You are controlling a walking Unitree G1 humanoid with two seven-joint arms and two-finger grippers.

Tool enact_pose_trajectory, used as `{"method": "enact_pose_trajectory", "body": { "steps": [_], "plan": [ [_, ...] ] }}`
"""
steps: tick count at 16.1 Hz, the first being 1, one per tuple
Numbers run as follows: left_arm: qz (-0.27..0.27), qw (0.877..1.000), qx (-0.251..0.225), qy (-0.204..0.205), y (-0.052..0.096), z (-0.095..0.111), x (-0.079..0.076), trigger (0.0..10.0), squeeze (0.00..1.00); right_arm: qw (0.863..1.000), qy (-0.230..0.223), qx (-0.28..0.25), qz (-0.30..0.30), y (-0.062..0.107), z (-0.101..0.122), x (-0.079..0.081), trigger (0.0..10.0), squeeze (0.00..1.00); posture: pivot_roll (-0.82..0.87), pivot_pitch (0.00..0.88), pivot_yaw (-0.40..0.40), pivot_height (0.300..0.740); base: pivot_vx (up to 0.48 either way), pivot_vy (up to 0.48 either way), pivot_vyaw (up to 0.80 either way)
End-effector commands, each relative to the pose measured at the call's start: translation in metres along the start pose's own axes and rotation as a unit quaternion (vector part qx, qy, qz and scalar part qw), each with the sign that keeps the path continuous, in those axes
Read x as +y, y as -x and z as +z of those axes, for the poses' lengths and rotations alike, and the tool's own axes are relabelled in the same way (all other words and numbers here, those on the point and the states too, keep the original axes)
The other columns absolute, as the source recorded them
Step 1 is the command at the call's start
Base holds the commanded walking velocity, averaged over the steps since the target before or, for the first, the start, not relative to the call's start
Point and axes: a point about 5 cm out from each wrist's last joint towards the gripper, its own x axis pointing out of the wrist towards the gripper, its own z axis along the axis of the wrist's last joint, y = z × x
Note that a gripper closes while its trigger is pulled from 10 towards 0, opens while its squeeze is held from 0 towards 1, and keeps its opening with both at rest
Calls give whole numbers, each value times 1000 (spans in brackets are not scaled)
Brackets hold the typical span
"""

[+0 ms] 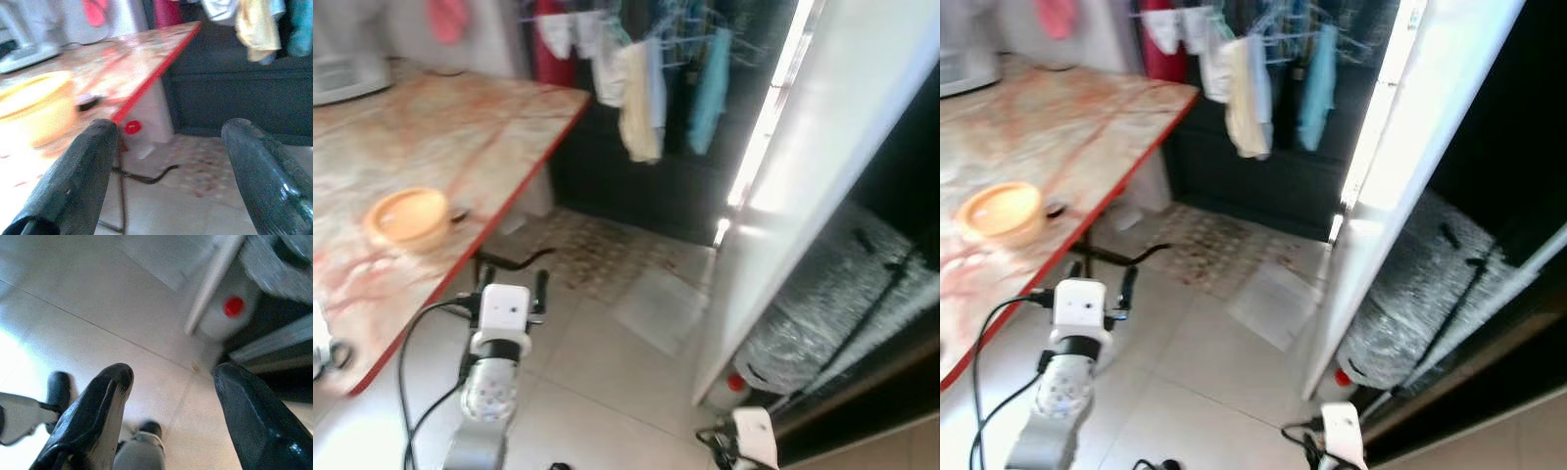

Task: Restocking fridge

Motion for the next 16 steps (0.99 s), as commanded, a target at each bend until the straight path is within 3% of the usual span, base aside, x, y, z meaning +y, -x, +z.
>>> {"method": "enact_pose_trajectory", "body": {
  "steps": [1, 5, 7, 12, 13, 14, 16],
  "plan": [
    [-3, 1000, -1, 10, 0, 2, -1, 10000, 0, 1000, -3, 13, -1, 2, -8, -1, 10000, 0, -99, 83, -11, 740, 0, 0, 800],
    [-22, 999, -3, 29, 1, 4, -5, 10000, 0, 1000, -3, 15, 2, 2, -8, -1, 10000, 0, -96, 80, -13, 740, 0, 0, 589],
    [-62, 994, -2, 87, 2, 10, -15, 10000, 0, 1000, -3, 16, 0, 2, -8, -1, 10000, 0, -99, 78, -17, 740, 0, 0, 284],
    [-123, 988, -58, 68, 7, 29, -26, 10000, 0, 1000, -14, 20, -7, 3, -9, -3, 10000, 0, -100, 66, -27, 740, 0, 0, 0],
    [-145, 976, -67, 146, 7, 40, -30, 10000, 0, 1000, -12, 22, -6, 3, -9, -5, 10000, 0, -90, 61, -62, 740, 0, 0, 0],
    [-153, 971, -62, 172, 5, 44, -32, 10000, 0, 1000, -9, 25, -9, 3, -9, -6, 10000, 0, -91, 52, -65, 740, 0, 0, 0],
    [-138, 973, -51, 176, 4, 42, -27, 10000, 0, 999, -15, 25, -17, 3, -10, -9, 10000, 0, -89, 40, -62, 740, 0, 0, 0]
  ]
}}
